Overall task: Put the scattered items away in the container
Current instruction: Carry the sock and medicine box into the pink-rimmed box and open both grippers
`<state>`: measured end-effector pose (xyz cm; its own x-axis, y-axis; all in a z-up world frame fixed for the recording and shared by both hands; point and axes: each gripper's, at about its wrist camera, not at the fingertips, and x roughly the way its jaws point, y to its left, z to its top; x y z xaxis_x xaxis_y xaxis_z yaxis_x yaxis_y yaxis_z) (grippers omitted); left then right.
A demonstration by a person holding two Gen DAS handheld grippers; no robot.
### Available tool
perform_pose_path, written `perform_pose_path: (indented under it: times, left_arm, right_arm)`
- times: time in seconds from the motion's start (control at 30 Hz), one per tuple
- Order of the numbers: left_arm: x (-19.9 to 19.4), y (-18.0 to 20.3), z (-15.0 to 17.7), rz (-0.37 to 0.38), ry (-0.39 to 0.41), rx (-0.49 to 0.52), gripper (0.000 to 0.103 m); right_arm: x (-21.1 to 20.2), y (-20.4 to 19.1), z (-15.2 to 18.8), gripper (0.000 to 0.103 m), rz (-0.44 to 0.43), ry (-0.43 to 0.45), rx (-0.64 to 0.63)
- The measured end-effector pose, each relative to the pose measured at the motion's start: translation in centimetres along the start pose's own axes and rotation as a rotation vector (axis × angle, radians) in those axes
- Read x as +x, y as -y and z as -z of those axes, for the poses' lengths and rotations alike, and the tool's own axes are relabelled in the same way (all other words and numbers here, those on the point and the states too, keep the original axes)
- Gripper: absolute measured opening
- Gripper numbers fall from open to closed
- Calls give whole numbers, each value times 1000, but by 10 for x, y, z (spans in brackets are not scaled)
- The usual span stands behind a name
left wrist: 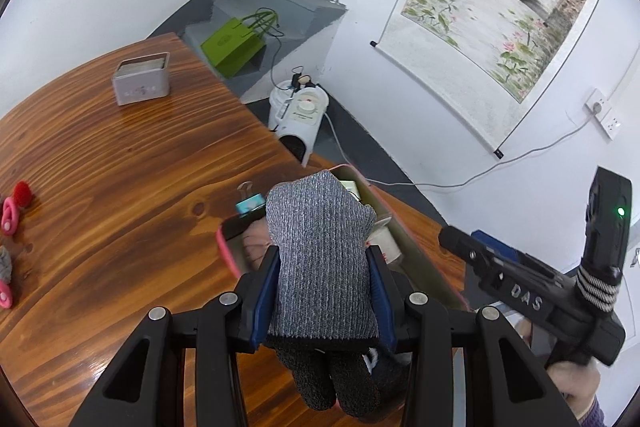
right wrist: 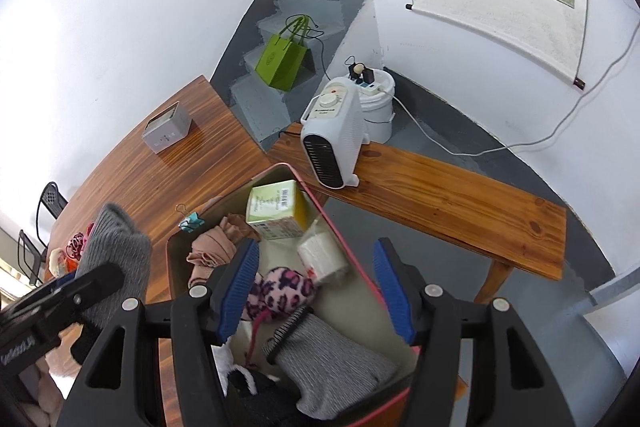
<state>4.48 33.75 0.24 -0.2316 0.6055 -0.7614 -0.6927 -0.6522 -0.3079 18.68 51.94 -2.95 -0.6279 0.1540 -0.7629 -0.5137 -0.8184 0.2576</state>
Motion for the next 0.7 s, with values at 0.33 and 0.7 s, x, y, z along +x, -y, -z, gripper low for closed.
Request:
perform_pose_path:
  times: [0.33,0.7]
  left_arm:
    - [21,6,-10,-7,-19,-4,68]
    - [-20,-66,11,-114,15,-128,68]
  right_arm:
    - [-14,13,1,64,22,21,21]
    - [-4,-36,0,64,-59,11,-42]
